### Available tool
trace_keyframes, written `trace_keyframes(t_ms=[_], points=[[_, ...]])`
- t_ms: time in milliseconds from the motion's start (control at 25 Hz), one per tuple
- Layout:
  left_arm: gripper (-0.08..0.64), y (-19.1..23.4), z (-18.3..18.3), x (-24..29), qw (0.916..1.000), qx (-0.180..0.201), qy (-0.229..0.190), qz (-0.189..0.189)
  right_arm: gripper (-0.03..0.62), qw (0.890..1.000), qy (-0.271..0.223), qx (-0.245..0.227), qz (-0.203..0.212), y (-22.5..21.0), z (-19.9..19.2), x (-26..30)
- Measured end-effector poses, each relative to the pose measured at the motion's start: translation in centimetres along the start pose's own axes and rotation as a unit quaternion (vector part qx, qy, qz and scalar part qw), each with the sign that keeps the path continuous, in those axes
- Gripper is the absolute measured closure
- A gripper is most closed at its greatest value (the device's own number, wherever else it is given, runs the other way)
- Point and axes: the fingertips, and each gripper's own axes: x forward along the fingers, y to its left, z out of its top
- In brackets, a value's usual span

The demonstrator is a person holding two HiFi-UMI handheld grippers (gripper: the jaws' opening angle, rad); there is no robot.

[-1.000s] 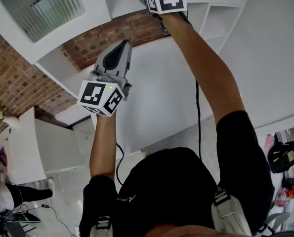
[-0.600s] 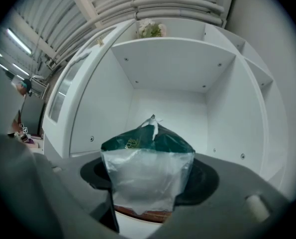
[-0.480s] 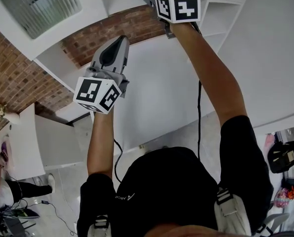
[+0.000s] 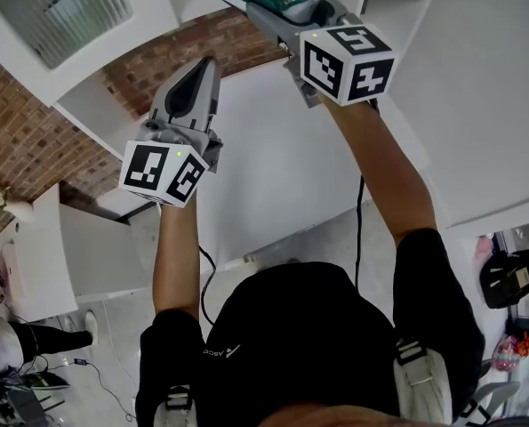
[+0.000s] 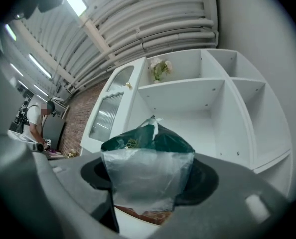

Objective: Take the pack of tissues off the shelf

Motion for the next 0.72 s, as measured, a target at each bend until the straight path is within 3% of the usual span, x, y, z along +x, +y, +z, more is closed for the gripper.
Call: trace_keyframes(t_ms=[360,720], points=[[0.561,-1.7,-0.2,-1.2,0.9998,0.015,-0.002,0.013,0.273,0.999,-0.033,0.025,0.025,2.2,-3.0,-5.6],[0.561,-2.3,-0.8,-1.7,0.9997,0.015,0.005,0.021,0.278,0.997,-0.054,0.033,0.039,3.2,-4.4,-7.6]])
